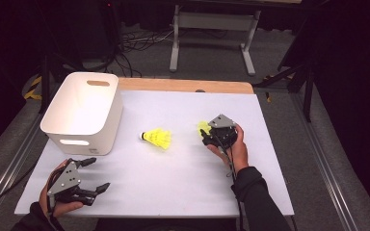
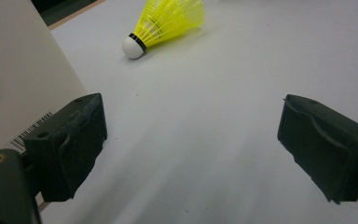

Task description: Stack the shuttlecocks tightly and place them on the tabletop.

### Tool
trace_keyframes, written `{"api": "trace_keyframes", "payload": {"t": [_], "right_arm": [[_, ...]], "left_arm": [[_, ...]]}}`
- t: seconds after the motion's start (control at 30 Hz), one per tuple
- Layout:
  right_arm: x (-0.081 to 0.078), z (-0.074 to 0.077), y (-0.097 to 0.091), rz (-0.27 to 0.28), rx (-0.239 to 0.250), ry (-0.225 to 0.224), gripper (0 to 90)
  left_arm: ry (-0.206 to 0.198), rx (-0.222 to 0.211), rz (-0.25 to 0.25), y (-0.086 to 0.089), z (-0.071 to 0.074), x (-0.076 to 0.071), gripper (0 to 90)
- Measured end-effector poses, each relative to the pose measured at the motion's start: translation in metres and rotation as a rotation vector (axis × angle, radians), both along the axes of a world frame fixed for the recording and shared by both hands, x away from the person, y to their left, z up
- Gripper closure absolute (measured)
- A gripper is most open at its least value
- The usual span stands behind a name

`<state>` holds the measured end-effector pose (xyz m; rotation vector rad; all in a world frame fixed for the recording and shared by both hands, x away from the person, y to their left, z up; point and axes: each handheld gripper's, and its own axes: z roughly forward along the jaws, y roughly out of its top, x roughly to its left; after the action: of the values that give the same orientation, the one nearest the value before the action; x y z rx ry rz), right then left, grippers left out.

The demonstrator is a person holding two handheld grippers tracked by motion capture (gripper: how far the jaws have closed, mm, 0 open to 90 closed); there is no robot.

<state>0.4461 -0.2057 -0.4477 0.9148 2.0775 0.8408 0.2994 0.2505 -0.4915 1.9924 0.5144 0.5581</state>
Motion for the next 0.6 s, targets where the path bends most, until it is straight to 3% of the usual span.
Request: {"api": "trace_keyframes", "payload": {"t": [0.3,0.33,0.37,0.6], "right_arm": [[0.021,-0.006,0.005,-0.038,-0.050,0.035,41.3],[0.022,-0.007,0.006,-0.042,-0.052,0.034,43.6],[0.023,-0.010,0.009,-0.046,-0.092,0.033,48.1],[0.026,-0.015,0.013,-0.053,-0.136,0.034,64.5]], "left_arm": [[0.001,0.002,-0.001,0.000,0.000,0.000,9.0],[0.002,0.002,0.001,0.000,0.000,0.000,9.0],[0.001,0.004,0.000,0.000,0.000,0.000,9.0],[0.002,0.009,0.001,0.000,0.000,0.000,9.1]]}}
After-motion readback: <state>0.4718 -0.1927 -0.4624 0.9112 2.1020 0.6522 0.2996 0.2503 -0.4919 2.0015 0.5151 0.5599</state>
